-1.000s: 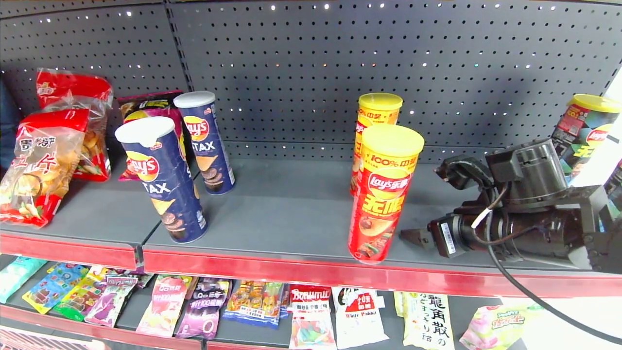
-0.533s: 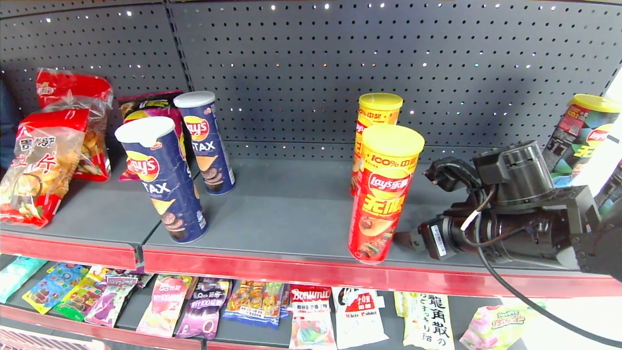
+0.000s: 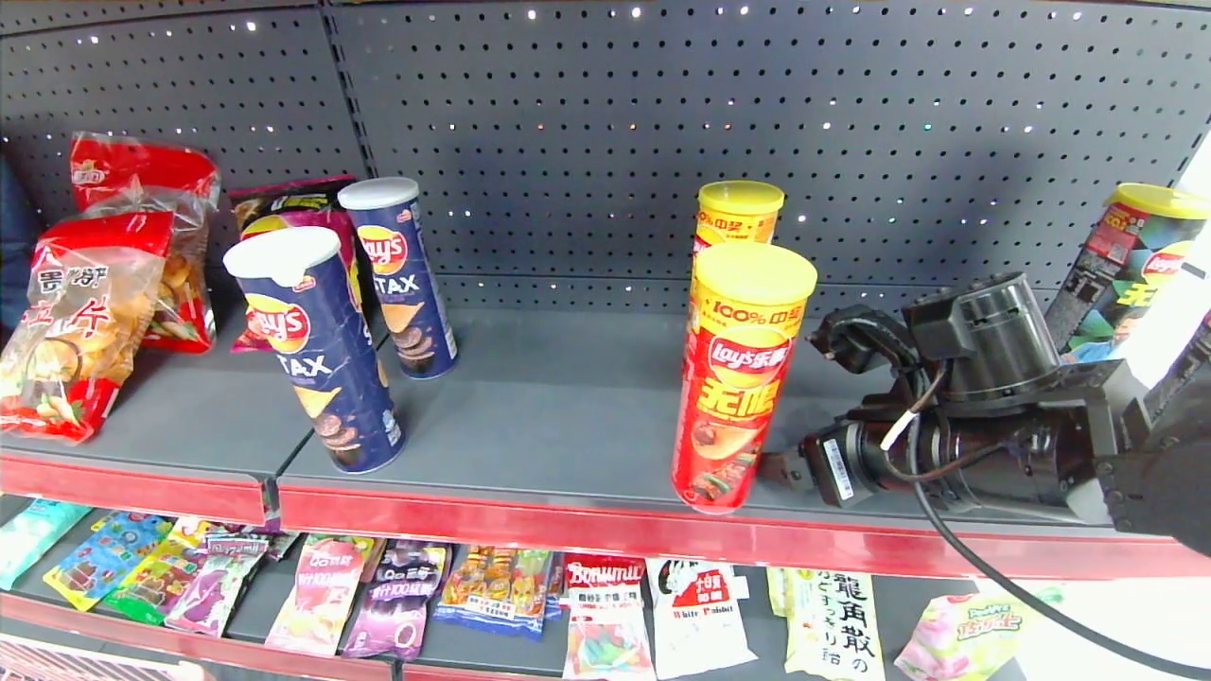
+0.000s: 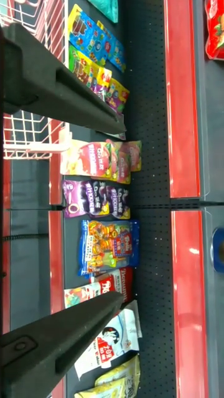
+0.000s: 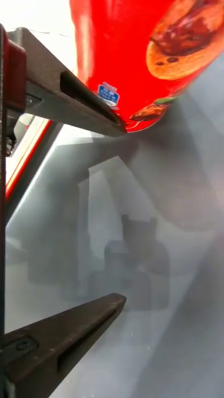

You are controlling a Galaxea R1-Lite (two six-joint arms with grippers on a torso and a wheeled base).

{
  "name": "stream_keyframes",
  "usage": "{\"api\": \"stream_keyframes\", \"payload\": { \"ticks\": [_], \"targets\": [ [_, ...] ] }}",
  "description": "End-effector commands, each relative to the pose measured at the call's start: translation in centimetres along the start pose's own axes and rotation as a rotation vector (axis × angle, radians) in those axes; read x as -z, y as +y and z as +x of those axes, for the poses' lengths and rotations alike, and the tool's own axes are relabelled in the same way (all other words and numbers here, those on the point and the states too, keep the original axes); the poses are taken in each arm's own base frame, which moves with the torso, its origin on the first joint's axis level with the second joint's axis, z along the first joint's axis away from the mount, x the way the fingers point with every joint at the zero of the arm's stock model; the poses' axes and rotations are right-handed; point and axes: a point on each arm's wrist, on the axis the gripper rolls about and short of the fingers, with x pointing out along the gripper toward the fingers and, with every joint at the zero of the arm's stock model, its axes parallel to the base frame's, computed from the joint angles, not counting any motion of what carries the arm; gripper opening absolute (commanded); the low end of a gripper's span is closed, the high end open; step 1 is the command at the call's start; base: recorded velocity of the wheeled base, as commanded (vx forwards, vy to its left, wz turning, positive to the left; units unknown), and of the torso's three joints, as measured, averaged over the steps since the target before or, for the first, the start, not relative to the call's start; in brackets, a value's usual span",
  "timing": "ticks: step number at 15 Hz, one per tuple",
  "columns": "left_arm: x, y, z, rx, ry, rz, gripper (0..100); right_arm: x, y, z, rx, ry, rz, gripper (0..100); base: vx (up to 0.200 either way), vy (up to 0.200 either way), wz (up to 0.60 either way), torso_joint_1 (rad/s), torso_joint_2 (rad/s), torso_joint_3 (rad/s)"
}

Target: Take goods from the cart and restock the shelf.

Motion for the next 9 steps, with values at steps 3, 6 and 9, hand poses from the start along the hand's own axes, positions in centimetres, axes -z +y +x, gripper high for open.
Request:
{"api": "stream_keyframes", "payload": {
  "ticks": [3, 6, 9],
  "targets": [
    [-0.01, 0.0, 0.02, -0.001, 0.003, 0.0, 100, -0.13, 0.32, 0.23, -0.007, 0.0, -0.006, 100, 0.0, 0.0, 0.0, 0.0, 0.0, 0.0],
    [-0.01, 0.0, 0.02, 0.0, 0.003, 0.0, 100, -0.14, 0.35, 0.39, -0.007, 0.003, -0.006, 100, 0.0, 0.0, 0.0, 0.0, 0.0, 0.0],
    [-0.01, 0.0, 0.02, 0.0, 0.003, 0.0, 100, -0.53, 0.52, 0.5, -0.011, -0.006, -0.008, 100, 0.0, 0.0, 0.0, 0.0, 0.0, 0.0]
  ]
}}
